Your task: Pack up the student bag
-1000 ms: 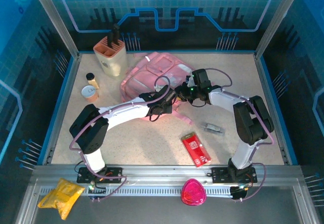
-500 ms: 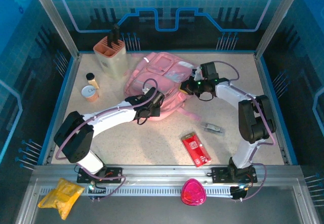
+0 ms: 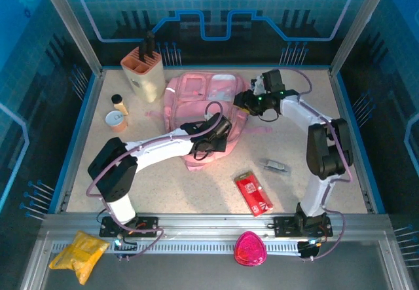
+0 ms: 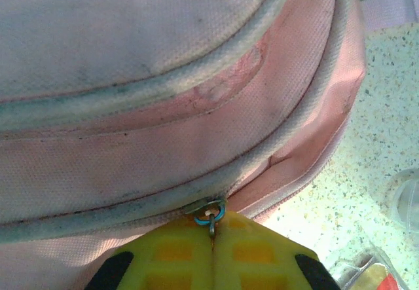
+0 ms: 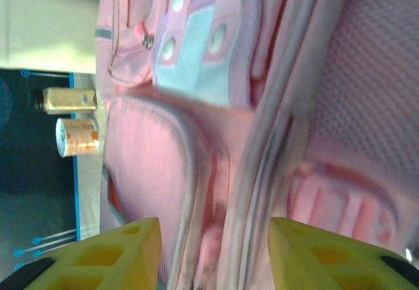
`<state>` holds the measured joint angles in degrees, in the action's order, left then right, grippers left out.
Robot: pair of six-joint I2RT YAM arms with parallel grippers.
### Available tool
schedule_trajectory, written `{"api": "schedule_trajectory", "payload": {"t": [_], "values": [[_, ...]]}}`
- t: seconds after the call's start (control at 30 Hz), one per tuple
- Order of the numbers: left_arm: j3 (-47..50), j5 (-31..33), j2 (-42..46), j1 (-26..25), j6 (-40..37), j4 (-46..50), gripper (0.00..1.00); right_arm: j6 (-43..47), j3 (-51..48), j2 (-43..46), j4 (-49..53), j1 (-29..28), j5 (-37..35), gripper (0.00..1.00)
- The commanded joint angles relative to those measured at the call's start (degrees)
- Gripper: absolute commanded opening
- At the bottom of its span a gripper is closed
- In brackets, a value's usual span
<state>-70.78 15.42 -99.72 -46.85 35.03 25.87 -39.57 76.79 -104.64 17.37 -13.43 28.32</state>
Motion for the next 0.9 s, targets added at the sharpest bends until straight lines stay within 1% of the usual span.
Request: {"api": "schedule_trajectory", "payload": {"t": [0.0, 0.1, 0.17, 0.23, 0.33, 0.37, 0.47, 0.57, 0.7, 0.8, 0.87], "values": [[-1.5, 1.2, 0.3, 0.0, 0.7, 2.8, 0.00, -2.0, -7.3, 6.6, -2.3, -0.3, 1.8, 0.48], [-0.9, 1.1, 0.4, 0.0, 0.3, 2.6, 0.00, -6.3, -13.0, 8.9, -6.7, -1.1, 4.6, 0.50], [-0.8, 1.5, 0.4, 0.0, 0.3, 2.9, 0.00, -9.2, -15.9, 10.0, -10.1, -2.4, 5.0, 0.51], [-0.6, 1.1, 0.2, 0.0, 0.3, 2.3, 0.00, -10.8, -16.9, 10.0, -11.9, -4.0, 4.5, 0.51], [-1.0, 0.6, -0.5, 0.1, 0.1, 1.9, 0.00, -12.5, -16.7, 8.3, -14.0, -6.4, 4.5, 0.48], [-1.3, 0.7, -0.8, 0.2, 0.2, 2.2, 0.00, -13.2, -16.7, 7.5, -14.6, -6.9, 4.3, 0.46], [-0.8, 0.8, -0.9, 0.2, 0.3, 2.2, 0.00, -14.7, -17.6, 6.2, -17.6, -7.2, 3.9, 0.35], [-0.1, 0.9, -0.9, 0.5, 0.9, 1.9, 0.00, -13.7, -16.6, 5.5, -16.5, -7.2, 3.3, 0.24], [1.3, 1.4, -1.0, 1.3, 2.2, 1.0, 0.00, -12.9, -16.7, 6.3, -15.8, -7.4, 2.1, 0.16], [2.2, 1.3, -1.4, 1.8, 3.1, 0.0, 0.08, -13.4, -17.2, 6.7, -16.6, -7.4, 2.6, 0.06], [2.7, 1.3, -1.6, 2.0, 3.4, -0.7, 0.16, -14.3, -17.9, 7.3, -18.0, -7.5, 2.9, 0.00]]}}
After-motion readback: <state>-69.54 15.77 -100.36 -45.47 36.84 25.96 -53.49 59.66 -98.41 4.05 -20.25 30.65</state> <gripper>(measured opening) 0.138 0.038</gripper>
